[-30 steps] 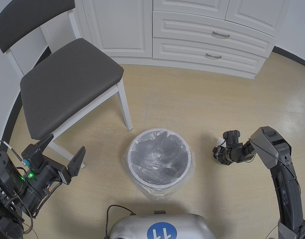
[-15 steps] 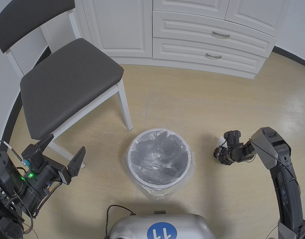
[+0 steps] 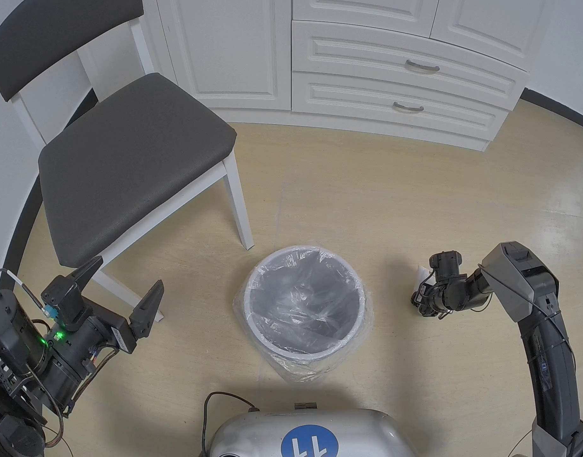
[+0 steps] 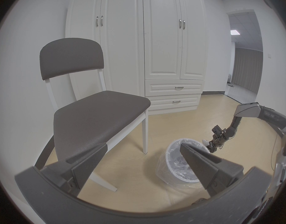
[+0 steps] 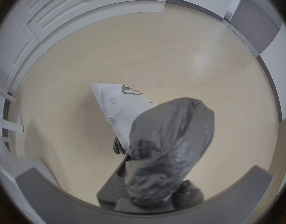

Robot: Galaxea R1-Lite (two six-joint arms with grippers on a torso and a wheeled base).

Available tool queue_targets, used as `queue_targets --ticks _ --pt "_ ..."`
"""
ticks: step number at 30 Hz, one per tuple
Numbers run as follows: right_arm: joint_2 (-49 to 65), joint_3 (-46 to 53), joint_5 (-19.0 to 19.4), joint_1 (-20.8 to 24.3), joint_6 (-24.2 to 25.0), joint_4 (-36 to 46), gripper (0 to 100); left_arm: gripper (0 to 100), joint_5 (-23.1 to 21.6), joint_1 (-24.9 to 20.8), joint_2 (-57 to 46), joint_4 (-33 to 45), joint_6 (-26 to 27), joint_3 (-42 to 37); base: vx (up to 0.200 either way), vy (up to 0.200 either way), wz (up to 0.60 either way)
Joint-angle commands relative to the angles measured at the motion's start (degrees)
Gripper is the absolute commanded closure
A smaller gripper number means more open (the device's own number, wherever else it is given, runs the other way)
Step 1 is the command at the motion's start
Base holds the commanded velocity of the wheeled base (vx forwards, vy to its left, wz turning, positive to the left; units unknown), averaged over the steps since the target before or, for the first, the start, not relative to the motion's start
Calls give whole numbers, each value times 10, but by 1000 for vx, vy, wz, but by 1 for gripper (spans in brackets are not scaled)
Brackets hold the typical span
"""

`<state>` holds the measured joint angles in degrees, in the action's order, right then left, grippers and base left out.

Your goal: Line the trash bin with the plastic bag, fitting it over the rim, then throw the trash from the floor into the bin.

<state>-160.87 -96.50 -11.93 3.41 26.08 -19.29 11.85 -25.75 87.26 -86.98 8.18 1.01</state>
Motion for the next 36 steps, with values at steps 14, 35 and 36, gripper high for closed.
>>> queue_targets --ticks 14,35,36 --pt "363 325 7 -12 -196 -9 100 0 -1 -3 -15 -7 10 -10 0 0 0" --pt "702 715 104 109 -458 -294 100 0 -1 -8 -19 -7 22 -10 0 0 0" --pt "702 715 102 121 -457 -290 100 0 -1 -10 -26 -7 25 -10 0 0 0"
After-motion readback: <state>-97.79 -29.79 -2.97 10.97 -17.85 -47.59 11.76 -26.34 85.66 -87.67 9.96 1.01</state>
